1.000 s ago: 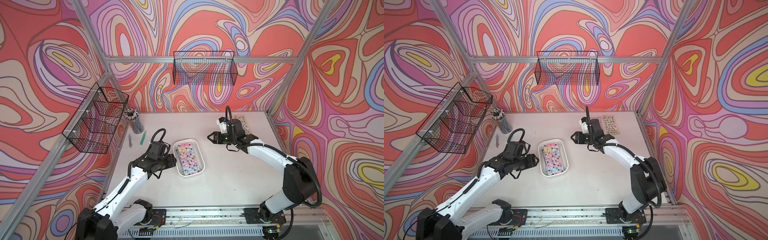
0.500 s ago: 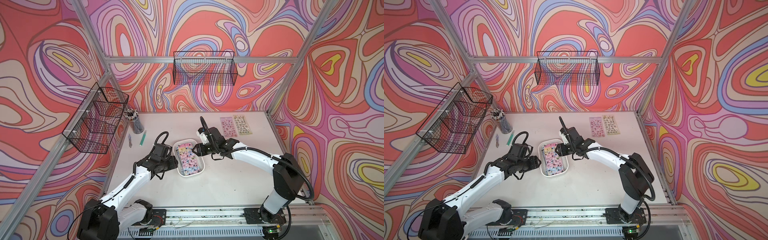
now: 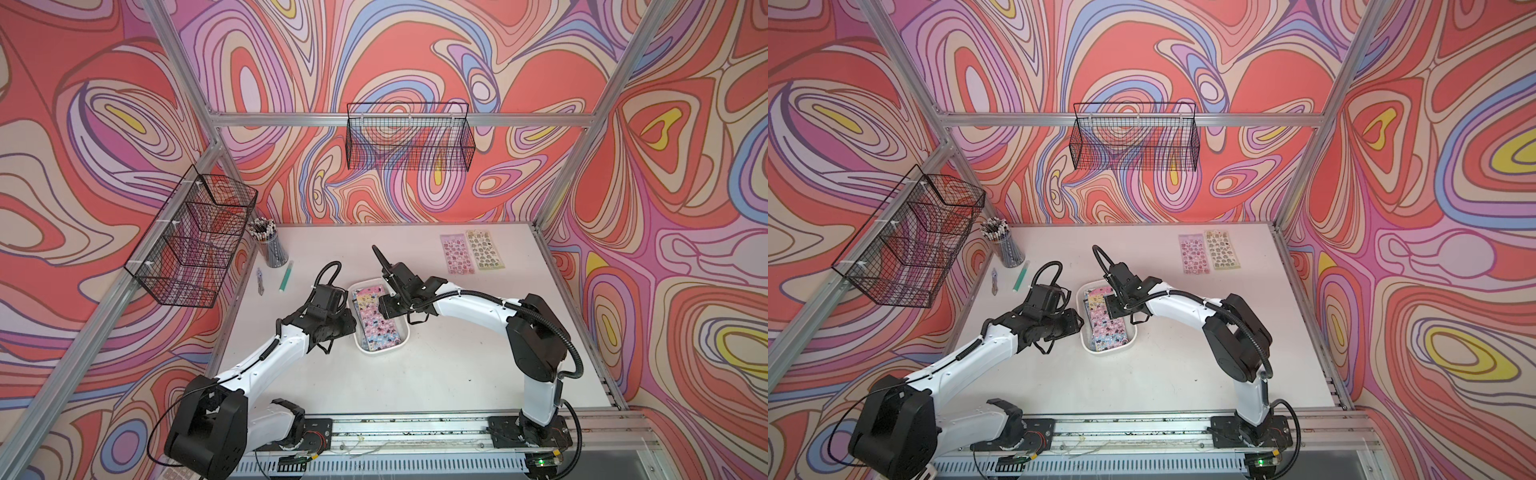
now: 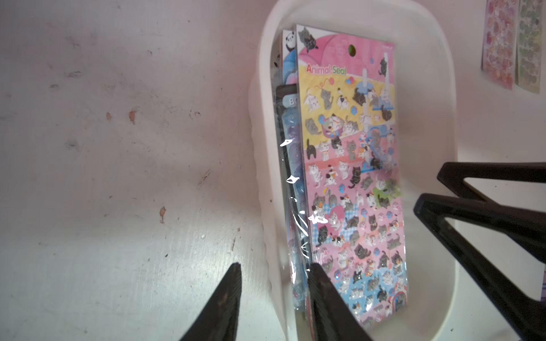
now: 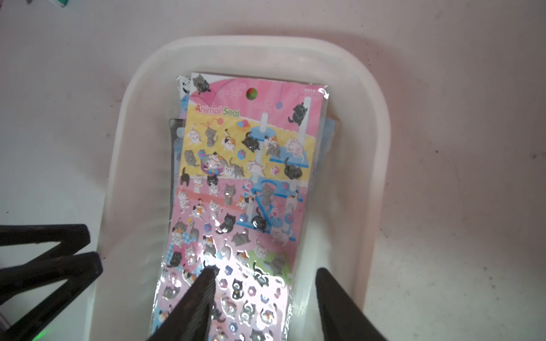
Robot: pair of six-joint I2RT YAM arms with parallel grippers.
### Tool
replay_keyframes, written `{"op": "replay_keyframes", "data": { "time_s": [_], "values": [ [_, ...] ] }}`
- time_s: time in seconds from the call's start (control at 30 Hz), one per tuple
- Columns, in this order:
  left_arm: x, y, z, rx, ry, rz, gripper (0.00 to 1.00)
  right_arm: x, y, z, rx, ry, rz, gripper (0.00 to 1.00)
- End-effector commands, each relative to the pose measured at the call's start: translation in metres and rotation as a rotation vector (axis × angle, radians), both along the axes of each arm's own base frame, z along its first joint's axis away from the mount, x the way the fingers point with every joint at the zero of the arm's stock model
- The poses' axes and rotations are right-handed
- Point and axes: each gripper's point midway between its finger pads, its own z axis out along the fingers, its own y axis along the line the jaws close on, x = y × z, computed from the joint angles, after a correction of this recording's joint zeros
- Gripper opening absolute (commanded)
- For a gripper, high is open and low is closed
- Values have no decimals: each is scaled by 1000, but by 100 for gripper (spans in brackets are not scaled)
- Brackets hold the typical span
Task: Take the stickers out of the storage box
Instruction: Pick up the sticker from the storage box.
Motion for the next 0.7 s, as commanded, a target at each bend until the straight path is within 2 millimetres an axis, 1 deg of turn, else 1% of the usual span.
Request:
{"op": "replay_keyframes", "data": {
  "time_s": [0.0, 0.2, 0.33, 0.37, 0.4, 0.57, 0.67],
  "values": [
    [3, 1, -3, -4, -20, 20, 37, 4, -4, -10, -70, -15, -42, 58],
    [0, 0, -9, -17, -13, 27, 30, 9, -3, -16, -105, -34, -77, 59],
    [-3, 1, -9, -19, -14, 33, 30, 11, -2, -21, -121, -43, -88, 59],
    [2, -1, -5, -31, -45, 33, 30, 10, -1, -24, -124, -39, -86, 59],
    [2, 0, -5, -30, -49, 36, 30, 10, 0, -27, -126, -32, -84, 59],
    [1, 0, -11, -32, -41, 38, 30, 7, 10, -39, -99, 10, -72, 59],
    [1, -1, -9, -39, -45, 35, 30, 5, 15, -42, -85, 30, -67, 59]
  ]
}}
